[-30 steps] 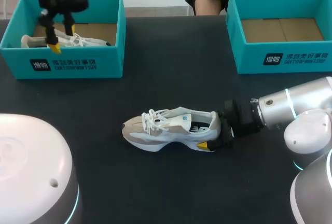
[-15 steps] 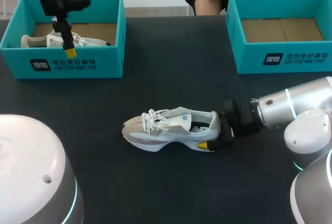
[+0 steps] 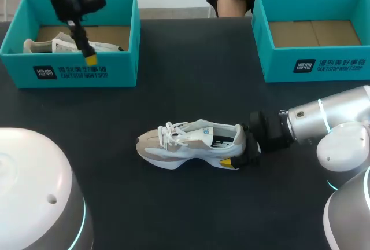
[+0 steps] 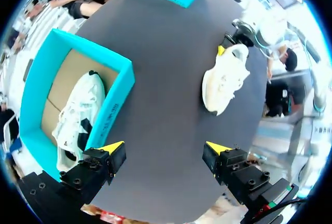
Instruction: Take the shoe out of the shoebox, open the shoe tongue, remove and reinsert the insole, then place the shoe into the shoebox
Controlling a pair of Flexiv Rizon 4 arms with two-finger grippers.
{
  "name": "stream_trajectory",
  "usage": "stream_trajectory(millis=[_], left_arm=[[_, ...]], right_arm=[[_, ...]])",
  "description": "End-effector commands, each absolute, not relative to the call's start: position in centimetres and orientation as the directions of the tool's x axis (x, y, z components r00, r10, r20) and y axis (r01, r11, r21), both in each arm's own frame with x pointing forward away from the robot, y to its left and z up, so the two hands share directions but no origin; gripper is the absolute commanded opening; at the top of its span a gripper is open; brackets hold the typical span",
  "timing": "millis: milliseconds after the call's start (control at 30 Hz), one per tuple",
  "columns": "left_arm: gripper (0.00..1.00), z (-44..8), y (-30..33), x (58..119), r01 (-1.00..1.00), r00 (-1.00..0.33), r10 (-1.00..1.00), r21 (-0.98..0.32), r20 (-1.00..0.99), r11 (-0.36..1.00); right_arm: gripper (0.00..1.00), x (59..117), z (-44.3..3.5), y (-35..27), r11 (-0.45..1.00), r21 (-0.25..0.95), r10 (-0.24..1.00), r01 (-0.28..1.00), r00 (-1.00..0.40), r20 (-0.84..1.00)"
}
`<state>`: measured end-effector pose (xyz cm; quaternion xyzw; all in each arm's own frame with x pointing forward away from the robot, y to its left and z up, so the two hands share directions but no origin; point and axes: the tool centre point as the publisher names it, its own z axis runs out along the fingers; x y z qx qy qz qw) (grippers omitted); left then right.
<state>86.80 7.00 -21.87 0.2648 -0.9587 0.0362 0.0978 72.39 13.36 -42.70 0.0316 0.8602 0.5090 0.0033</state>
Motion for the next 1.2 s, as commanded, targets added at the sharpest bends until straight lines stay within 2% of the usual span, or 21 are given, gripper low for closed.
stream_trajectory(millis=[33,167,233,533,700,1200], left_arm=[[1.0,-22.0,4.9,85.3,-0.771,-0.627,-0.763,0.02,0.157,0.637],[1.0,-22.1,3.0,84.8,-0.869,-0.483,-0.858,0.025,0.174,0.494],[1.0,-22.3,1.6,84.2,-0.897,-0.439,-0.892,0.006,0.109,0.443],[1.0,-23.1,-6.3,80.4,-0.893,-0.427,-0.886,0.07,0.181,0.445],[1.0,-23.0,-9.3,78.8,-0.917,-0.362,-0.898,0.076,0.251,0.391],[1.0,-25.8,-15.5,75.0,-0.917,-0.365,-0.914,0.102,0.177,0.386]], right_arm=[[0.0,72.6,-43.3,13.9,0.483,0.874,0.06,0.052,-0.998,0.026],[0.0,72.6,-43.3,13.9,0.483,0.874,0.06,0.052,-0.998,0.026],[0.0,72.6,-43.3,13.9,0.483,0.874,0.06,0.052,-0.998,0.026],[0.0,72.6,-43.3,13.9,0.483,0.874,0.06,0.052,-0.998,0.026],[0.0,72.6,-43.3,13.9,0.483,0.874,0.06,0.052,-0.998,0.026],[0.0,72.6,-43.3,13.9,0.483,0.874,0.06,0.052,-0.998,0.026]])
